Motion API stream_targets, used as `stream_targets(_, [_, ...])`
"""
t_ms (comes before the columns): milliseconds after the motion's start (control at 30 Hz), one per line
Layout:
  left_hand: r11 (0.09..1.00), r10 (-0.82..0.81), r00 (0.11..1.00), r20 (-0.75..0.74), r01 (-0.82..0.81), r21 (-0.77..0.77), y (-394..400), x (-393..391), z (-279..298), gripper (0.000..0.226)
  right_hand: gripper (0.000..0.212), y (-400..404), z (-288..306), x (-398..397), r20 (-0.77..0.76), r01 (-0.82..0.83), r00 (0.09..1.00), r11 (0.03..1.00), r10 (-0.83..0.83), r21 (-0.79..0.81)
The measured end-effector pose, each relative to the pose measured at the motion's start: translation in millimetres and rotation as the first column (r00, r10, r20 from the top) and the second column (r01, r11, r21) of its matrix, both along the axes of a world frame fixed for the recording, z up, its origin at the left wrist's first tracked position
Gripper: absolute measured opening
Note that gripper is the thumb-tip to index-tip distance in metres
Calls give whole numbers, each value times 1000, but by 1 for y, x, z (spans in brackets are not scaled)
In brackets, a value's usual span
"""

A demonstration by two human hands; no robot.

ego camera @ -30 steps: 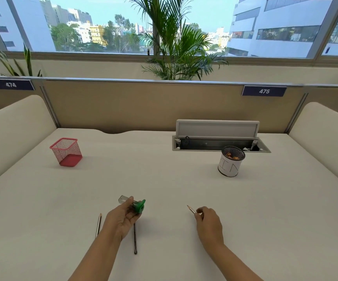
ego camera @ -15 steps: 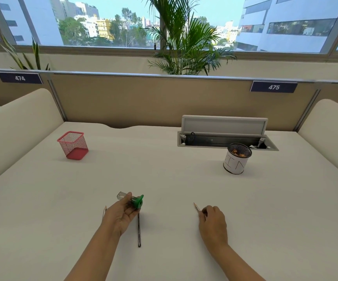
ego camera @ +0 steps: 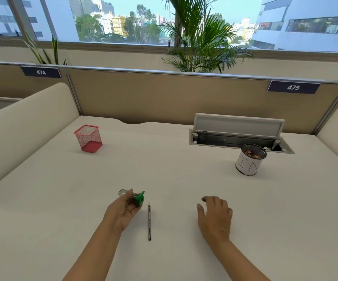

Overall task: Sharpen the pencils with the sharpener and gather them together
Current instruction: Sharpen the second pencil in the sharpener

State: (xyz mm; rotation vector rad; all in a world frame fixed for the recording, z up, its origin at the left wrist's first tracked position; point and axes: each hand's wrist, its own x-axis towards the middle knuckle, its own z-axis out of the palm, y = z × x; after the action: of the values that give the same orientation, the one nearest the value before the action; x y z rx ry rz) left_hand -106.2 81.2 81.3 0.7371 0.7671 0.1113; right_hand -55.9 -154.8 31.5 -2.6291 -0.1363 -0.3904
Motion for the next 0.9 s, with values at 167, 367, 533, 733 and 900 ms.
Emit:
stream_targets(167, [1000, 25, 1000, -11, -25, 5, 7, -6, -3, 12, 37, 67, 18, -19, -278, -342, 906, 939, 319, -38])
stream_targets(367, [999, 44, 999, -22, -44, 9, 14, -11, -4, 12, 46, 111, 14, -29, -430, -469, 819, 875, 380, -120])
stream_targets(533, [999, 40, 998, -42, -39, 12, 17, -14, -8, 11, 41, 115, 11, -24, -465, -410, 824, 907, 323, -96])
stream_targets(733, [1000, 17, 998, -52, -17, 8, 13, -11, -8, 10, 26, 113, 12, -17, -476, -397, 838, 897, 268, -193])
stream_targets(900, [1000, -6, 999, -53, 6, 3, 6, -5, -8, 10, 17, 98, 18, -7, -513, -325, 801, 944, 308, 59])
